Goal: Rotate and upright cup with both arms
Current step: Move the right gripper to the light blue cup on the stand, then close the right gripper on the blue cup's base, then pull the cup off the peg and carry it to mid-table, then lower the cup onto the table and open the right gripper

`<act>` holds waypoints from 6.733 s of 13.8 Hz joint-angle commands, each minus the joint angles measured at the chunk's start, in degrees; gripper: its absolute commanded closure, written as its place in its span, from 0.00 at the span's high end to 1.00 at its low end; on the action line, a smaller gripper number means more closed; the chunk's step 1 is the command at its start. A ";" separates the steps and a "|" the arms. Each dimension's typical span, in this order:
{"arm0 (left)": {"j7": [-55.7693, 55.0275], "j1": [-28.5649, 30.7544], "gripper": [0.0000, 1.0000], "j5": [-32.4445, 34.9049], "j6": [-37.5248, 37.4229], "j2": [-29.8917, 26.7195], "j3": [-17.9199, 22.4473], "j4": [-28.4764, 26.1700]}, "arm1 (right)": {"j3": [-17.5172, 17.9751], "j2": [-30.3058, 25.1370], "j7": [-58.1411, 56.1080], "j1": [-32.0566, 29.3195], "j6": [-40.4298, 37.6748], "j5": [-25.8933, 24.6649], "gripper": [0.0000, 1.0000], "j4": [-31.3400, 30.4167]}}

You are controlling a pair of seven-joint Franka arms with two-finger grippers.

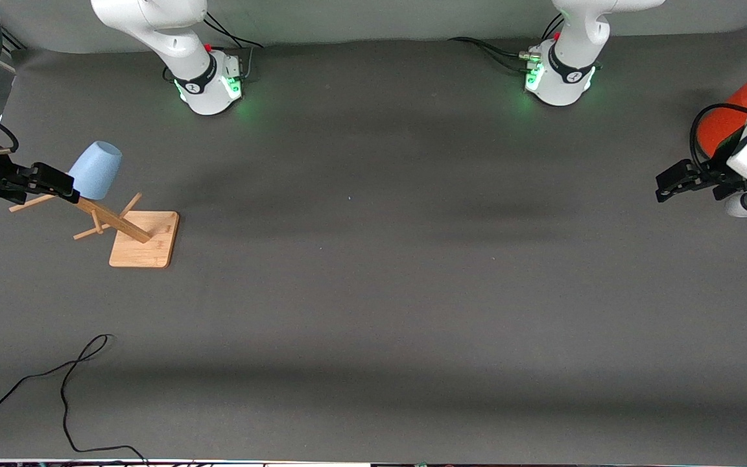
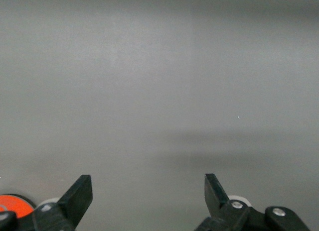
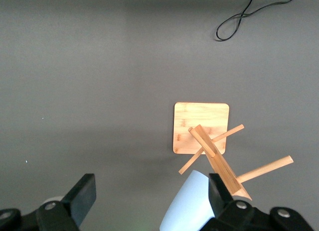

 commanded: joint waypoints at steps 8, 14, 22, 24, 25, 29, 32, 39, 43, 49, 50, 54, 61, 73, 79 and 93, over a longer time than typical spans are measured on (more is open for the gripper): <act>0.88 -0.10 1.00 -0.60 -0.52 0.36 0.13 1.00 | -0.95 -1.31 -1.01 0.71 -0.60 -0.54 1.00 -1.10; 0.88 -0.10 1.00 -0.60 -0.35 0.45 0.13 1.00 | -6.57 -13.09 -1.01 0.79 3.10 -0.98 1.00 -15.34; 0.88 -0.10 1.00 -0.60 -0.17 0.53 0.13 1.00 | -8.95 -15.46 9.42 0.62 1.34 -0.63 1.00 -18.16; 0.88 -0.10 1.00 -0.60 -0.17 0.62 0.13 1.00 | -9.30 -15.56 17.58 0.62 1.34 -0.19 1.00 -18.25; 0.88 -0.10 1.00 -0.60 -0.17 0.62 0.13 1.00 | -9.57 -15.56 21.80 0.62 1.34 -0.19 1.00 -18.42; 0.88 -0.10 1.00 -0.60 -0.17 0.71 0.13 1.00 | -9.65 -16.96 32.21 0.88 2.04 -0.19 1.00 -21.93; 0.88 -0.10 1.00 -0.60 -0.26 0.62 0.13 1.00 | -11.23 -16.96 34.58 0.97 4.14 -0.01 1.00 -25.70; 0.88 0.34 1.00 0.19 -0.87 2.03 0.57 1.70 | -12.47 -17.75 34.50 1.15 12.32 1.31 1.00 -36.34; 0.71 0.34 1.00 0.19 1.49 3.95 0.48 2.22 | -12.47 -17.05 34.50 1.15 14.25 1.31 1.00 -38.02; 0.52 3.06 1.00 0.11 2.64 4.31 0.57 5.74 | -12.47 -15.56 34.50 1.15 16.63 2.80 0.75 -38.55; 0.88 4.11 1.00 -0.33 2.64 4.31 0.57 6.09 | -12.47 -15.56 34.50 1.15 16.63 2.89 0.62 -38.55; 0.88 5.00 1.00 0.28 1.76 4.57 0.57 6.36 | -12.47 -15.56 34.50 1.15 16.89 2.98 0.37 -38.38; 0.88 5.79 1.00 0.46 2.29 8.08 0.57 6.27 | -11.07 -20.38 39.31 2.02 7.86 3.07 0.36 -34.34; 0.79 3.86 1.00 0.46 -1.13 3.70 -0.14 3.55 | -10.71 -20.51 94.74 40.75 7.22 5.09 0.36 -25.57; 0.97 2.63 1.00 0.46 -1.49 4.31 -0.40 3.90 | -10.71 6.37 121.65 57.11 9.07 5.00 0.36 -2.12; 7.29 3.68 1.00 -0.25 -1.58 4.75 0.21 5.04 | -9.92 50.08 148.92 65.04 24.54 4.12 0.36 23.48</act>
